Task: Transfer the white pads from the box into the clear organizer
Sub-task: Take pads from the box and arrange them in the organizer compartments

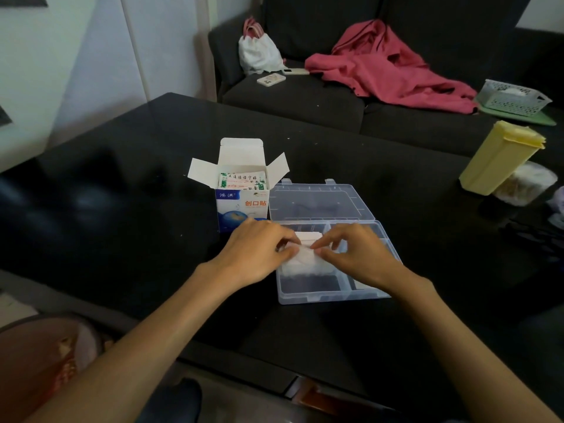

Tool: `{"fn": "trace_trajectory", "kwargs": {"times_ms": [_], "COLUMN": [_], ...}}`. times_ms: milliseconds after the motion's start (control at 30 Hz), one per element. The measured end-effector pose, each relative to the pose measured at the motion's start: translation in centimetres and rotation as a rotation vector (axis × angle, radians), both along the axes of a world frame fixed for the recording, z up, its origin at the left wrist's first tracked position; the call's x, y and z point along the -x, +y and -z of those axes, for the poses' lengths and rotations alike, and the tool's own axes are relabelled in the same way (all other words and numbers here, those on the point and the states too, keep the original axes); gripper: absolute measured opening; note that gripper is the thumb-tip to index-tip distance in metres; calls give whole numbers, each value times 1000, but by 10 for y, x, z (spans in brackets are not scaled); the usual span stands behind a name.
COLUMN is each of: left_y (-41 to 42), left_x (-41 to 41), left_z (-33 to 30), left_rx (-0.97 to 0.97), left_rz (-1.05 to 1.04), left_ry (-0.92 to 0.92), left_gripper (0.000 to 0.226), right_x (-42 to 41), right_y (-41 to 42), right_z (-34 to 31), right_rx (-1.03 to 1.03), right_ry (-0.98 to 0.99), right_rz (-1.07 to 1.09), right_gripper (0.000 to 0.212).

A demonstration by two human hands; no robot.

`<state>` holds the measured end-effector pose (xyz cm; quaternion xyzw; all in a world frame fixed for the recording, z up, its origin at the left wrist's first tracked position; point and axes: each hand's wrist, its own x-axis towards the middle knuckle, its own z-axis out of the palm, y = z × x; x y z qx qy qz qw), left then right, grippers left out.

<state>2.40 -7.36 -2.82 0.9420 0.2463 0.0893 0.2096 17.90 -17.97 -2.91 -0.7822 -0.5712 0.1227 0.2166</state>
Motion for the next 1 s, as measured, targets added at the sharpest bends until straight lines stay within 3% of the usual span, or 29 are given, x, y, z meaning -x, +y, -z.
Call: {"fn": "trace_trajectory", "kwargs": {"times_ms": [167,400,633,767,1000], "left_y": [-4,1,1,2,-4], "left_x": [2,6,6,5,3], "left_z": [-3,-5,-2,-2,3], "left_rx": [-280,-363,-251,-297,-228], "left_rz": [83,-9,14,-33,-6], "left_ry": [41,69,95,40,75], "left_gripper": [28,25,27,31,31], "right_x": [5,4,5,1,2], "right_y": [1,13,20,16,14], "right_z": [-3,-8,-8,-12,-20], "right_rx": [116,257,275,289,304], "right_ry": [-308,-57,-216,-249,-125], "right_rz": [-5,62,148,166,127], "right_gripper": [27,24,27,26,19]}}
